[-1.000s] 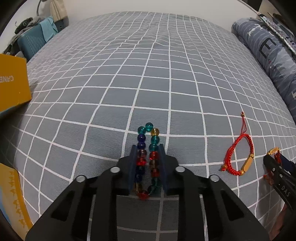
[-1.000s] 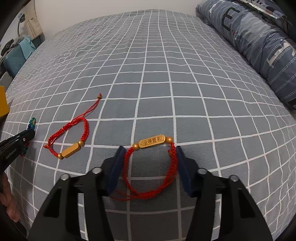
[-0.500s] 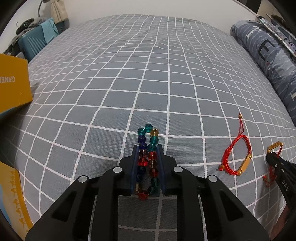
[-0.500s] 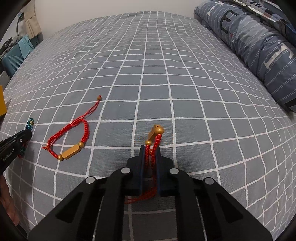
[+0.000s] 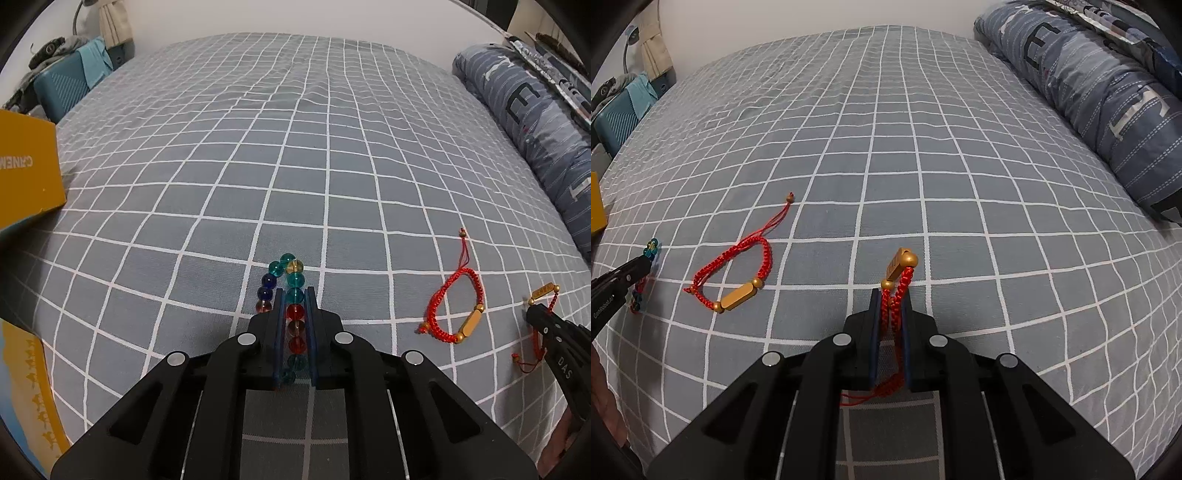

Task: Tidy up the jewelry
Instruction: 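Lift both bracelets and carry them over the white box with both tools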

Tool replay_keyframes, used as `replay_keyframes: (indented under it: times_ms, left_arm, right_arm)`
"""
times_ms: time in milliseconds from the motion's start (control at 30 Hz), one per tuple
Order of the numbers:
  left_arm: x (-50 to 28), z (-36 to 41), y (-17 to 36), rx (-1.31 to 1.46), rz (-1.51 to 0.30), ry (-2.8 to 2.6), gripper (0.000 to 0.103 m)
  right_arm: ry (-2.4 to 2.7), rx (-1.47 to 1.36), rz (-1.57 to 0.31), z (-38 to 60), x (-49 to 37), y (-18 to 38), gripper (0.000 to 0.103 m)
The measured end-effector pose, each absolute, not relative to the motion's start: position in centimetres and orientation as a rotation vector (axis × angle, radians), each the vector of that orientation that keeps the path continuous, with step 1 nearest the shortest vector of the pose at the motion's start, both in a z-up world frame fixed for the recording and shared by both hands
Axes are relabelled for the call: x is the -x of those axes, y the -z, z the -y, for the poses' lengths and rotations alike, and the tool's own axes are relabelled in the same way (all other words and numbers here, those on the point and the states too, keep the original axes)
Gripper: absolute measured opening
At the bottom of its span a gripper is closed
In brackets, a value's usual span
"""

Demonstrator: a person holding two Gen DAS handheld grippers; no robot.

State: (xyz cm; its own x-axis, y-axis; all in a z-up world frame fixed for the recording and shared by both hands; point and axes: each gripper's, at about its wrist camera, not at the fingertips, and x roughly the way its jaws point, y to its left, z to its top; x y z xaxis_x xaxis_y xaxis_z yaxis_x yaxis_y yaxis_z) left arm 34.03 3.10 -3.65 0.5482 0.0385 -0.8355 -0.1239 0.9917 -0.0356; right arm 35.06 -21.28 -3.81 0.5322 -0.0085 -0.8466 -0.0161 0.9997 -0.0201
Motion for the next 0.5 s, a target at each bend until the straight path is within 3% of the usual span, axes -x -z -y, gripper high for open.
replay_keyframes:
  times_ms: [500]
  left_arm:
    - [-31.4, -2.9, 0.1, 0.136, -0.955, -0.040, 0.009]
  right_arm:
    - [-0.011, 0.006, -0.966, 20.8, -33.0, 1.0, 0.009]
